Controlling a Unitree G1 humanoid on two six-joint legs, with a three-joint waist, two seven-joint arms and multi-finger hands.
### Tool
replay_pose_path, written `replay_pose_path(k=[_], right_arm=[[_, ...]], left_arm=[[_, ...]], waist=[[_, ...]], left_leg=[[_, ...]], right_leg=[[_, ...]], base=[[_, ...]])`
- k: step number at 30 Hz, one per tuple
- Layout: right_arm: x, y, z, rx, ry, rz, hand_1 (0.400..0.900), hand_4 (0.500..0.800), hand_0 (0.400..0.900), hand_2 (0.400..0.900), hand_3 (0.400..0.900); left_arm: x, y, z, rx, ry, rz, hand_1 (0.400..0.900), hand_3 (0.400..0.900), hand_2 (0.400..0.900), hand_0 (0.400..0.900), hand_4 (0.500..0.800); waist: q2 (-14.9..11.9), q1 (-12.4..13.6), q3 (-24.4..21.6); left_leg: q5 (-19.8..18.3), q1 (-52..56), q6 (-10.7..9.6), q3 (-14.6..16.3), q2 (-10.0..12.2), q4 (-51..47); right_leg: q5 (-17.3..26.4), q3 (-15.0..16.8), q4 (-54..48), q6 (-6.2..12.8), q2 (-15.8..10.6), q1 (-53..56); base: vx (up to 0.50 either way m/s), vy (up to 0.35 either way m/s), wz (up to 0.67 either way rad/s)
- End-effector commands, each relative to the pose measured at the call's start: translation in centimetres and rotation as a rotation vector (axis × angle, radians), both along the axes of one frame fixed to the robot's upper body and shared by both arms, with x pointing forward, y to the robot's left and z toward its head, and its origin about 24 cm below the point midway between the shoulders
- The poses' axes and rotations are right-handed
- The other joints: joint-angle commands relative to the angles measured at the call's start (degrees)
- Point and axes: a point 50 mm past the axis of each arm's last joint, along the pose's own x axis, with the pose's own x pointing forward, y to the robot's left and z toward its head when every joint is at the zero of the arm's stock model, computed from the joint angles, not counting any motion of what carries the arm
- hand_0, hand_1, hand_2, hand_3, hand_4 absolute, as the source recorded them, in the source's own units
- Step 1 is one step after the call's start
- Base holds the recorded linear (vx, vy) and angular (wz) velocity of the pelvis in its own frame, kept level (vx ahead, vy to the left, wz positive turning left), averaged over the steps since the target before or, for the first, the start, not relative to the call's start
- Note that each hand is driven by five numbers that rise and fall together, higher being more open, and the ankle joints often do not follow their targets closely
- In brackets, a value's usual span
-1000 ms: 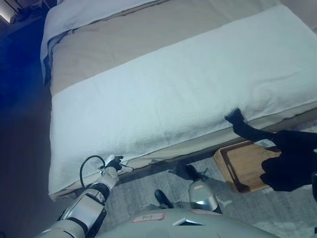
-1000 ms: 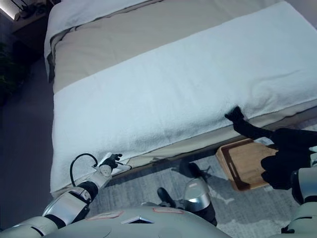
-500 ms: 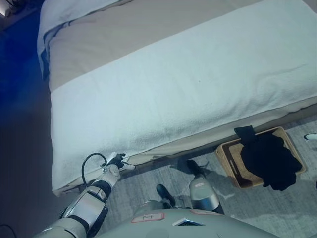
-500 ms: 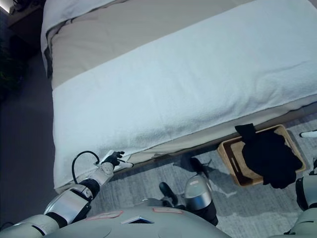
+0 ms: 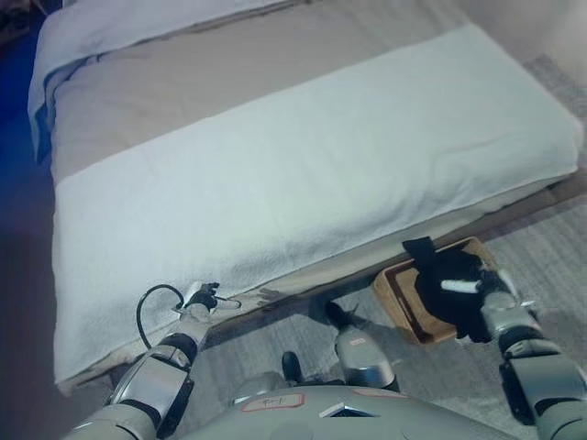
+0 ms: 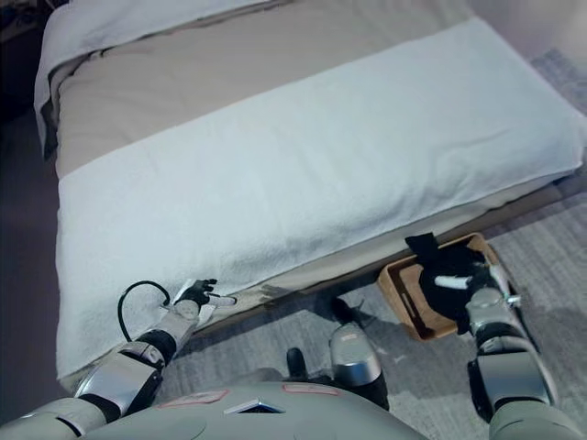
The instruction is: Put the clothes on the bed into the basket.
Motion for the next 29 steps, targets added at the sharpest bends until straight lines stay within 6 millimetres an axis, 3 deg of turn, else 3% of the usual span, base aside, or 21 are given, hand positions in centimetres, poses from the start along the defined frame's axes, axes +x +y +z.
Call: replay_pose_path(k=[1,2,4,5,6,7,8,10,14,18,20,29], right_arm=[[-0.7,-1.5,0.8,-0.037,-0.106,-0.143,0.9,0.8,0.9,0.9,0.9],[-1.3,-0.9,0.1,-0.015,-0.095,-0.157,0.9,0.8,0.9,0.9,0.9],[-1.7,0.4,-1.0,0.026,-0.084,-0.177,0.9,0.8,0.9,0.9,0.9],[-1.4,1.1,-1.4,0.04,-0.081,-0.169,0.9,0.8,0.9,0.9,0.9],[-1.4,2.3,-2.0,0.07,-0.074,-0.166,0.9,0.8,0.9,0.9,0.9],[-1.4,2.8,-2.4,0.077,-0.058,-0.147,0.9,0.8,0.9,0.9,0.9],[-1.4,2.8,-2.4,0.077,-0.058,-0.147,0.9,0.8,0.9,0.9,0.9],[-2.3,4.6,-3.7,0.115,0.029,-0.085,0.9,0.8,0.9,0.9,0.9],[-3.3,5.5,-4.6,0.134,0.104,-0.031,0.9,0.8,0.9,0.9,0.9],[-4.9,6.9,-5.8,0.145,0.212,0.052,0.9,0.8,0.9,0.9,0.9],[-5.6,7.3,-6.1,0.148,0.25,0.08,0.9,0.8,0.9,0.9,0.9],[-7.3,7.5,-6.7,0.158,0.305,0.07,0.9,0.8,0.9,0.9,0.9]], left_arm=[[1.1,1.4,1.2,0.073,-0.077,-0.016,0.9,0.9,0.9,0.9,0.8],[1.3,1.4,1.4,0.074,-0.087,-0.016,0.9,0.9,0.9,0.9,0.8],[1.7,1.3,1.7,0.063,-0.119,-0.009,0.9,0.9,0.9,0.9,0.8],[1.8,1.4,1.8,0.063,-0.132,0.0,0.9,0.9,0.9,0.9,0.8],[1.7,1.3,1.8,0.054,-0.142,0.01,0.9,0.9,0.9,0.9,0.8],[1.5,1.3,1.7,0.053,-0.142,0.021,0.9,0.9,0.9,0.9,0.8],[1.5,1.4,1.7,0.053,-0.142,0.022,0.9,0.9,0.9,0.9,0.8],[0.8,1.0,1.2,0.04,-0.124,0.029,0.9,0.9,0.9,0.9,0.8],[0.3,1.3,0.9,0.032,-0.108,0.053,0.9,0.9,0.9,0.9,0.8],[-0.5,1.6,0.6,0.024,-0.098,0.079,0.9,0.9,0.9,0.9,0.8],[-0.6,2.0,0.6,0.027,-0.098,0.087,0.9,0.9,0.9,0.9,0.8],[-1.1,1.9,0.1,0.04,-0.057,0.075,0.9,0.9,0.9,0.9,0.8]], waist=[[0.01,-0.05,-2.73],[-0.35,0.1,-2.06],[-0.5,0.78,-0.62],[-0.31,1.36,0.29],[0.26,2.34,1.36],[0.52,2.84,1.35],[0.41,2.9,1.28],[1.07,4.34,0.6],[1.24,5.61,-1.46],[-0.08,7.93,-4.59],[-0.98,8.63,-5.58],[-2.64,8.02,-5.68]], left_leg=[[-3.68,1.55,2.53,-2.49,-3.66,3.25],[-3.35,1.47,2.82,-1.86,-3.81,2.99],[-2.71,1.41,3.33,0.43,-3.56,2.82],[-2.31,1.3,3.51,1.95,-3.14,2.92],[-1.01,0.8,3.81,4.31,-2.19,2.7],[-0.31,0.42,4.08,5.57,-1.89,2.16],[-0.22,0.31,4.09,5.65,-1.99,2.14],[0.68,-0.68,4.47,8.04,-0.99,1.2],[0.89,-1.95,4.65,10.66,-0.01,1.02],[1.39,-4.3,3.77,13.74,0.88,0.3],[2.14,-5.23,2.92,15.43,1.61,-0.19],[4.62,-5.39,-0.03,14.88,4.49,-1.36]], right_leg=[[5.5,-2.78,2.55,3.26,2.55,-9.06],[6.04,-3.37,2.2,3.42,2.2,-8.91],[6.04,-8.0,1.01,3.26,0.96,-9.08],[5.61,-12.43,0.88,2.52,-0.09,-9.28],[2.81,-19.46,3.74,1.21,-2.11,-8.2],[1.09,-21.83,6.7,0.4,-2.7,-7.05],[1.1,-21.71,6.8,0.4,-2.76,-7.24],[-3.84,-24.6,14.39,-1.03,-4.26,-3.12],[-6.69,-22.65,15.07,-1.34,-5.48,2.13],[-4.89,-22.18,3.33,0.16,-6.94,7.76],[-4.47,-21.25,-1.0,0.89,-6.44,8.58],[-5.12,-21.86,-3.27,-0.53,-4.02,9.26]], base=[[-0.33,0.214,-0.49],[-0.36,0.219,-0.7],[-0.31,0.157,-1.03],[-0.38,0.152,-1.54],[-0.39,0.135,-1.53],[-0.3,0.102,-1.13],[-0.24,0.038,-1.04],[-0.23,0.013,-1.11],[-0.08,-0.048,-0.72],[-0.05,-0.134,-0.62],[-0.05,-0.187,-0.49],[-0.04,-0.161,0.02]])
